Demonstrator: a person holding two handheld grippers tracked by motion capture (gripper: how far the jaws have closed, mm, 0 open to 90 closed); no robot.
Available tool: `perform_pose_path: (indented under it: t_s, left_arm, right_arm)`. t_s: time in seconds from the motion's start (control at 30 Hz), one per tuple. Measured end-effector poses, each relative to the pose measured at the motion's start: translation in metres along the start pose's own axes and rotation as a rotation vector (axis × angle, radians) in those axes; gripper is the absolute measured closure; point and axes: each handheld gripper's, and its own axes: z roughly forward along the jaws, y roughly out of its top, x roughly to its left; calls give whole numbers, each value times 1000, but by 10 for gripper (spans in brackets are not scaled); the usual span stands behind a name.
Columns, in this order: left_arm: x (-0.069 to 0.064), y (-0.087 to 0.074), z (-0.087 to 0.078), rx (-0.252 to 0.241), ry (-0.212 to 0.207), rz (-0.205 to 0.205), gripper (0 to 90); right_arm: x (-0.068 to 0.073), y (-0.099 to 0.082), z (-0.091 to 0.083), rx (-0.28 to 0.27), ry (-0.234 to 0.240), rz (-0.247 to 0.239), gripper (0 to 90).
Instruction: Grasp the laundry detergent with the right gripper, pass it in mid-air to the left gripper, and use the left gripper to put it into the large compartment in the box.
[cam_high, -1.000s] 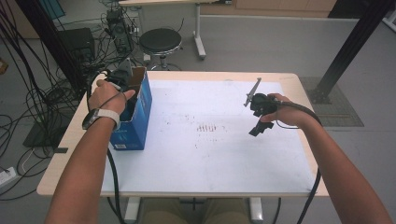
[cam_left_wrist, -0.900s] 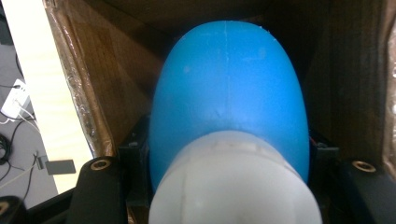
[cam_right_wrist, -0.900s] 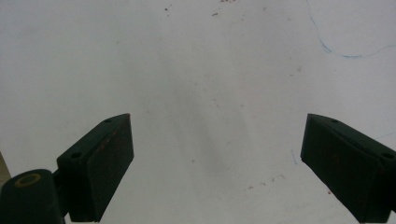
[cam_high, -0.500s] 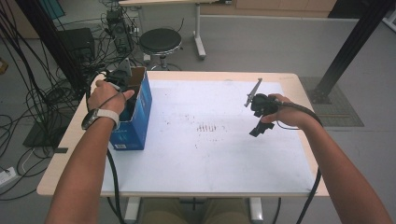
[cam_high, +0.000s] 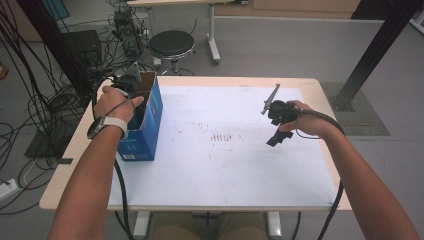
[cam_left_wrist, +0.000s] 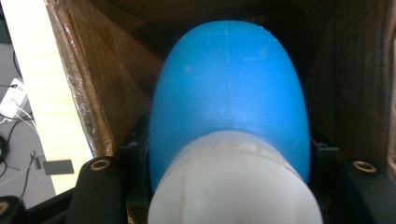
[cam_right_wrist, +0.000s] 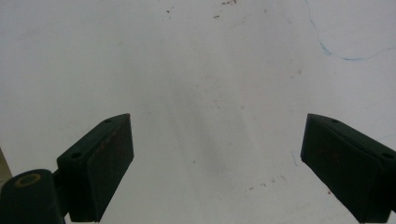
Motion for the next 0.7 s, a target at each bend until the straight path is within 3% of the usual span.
perform_pose_path:
  t_s: [0.7]
  left_arm:
    - [0,0,0,2,0,0,372]
  right_arm:
    - [0,1,1,4,0,-3,94]
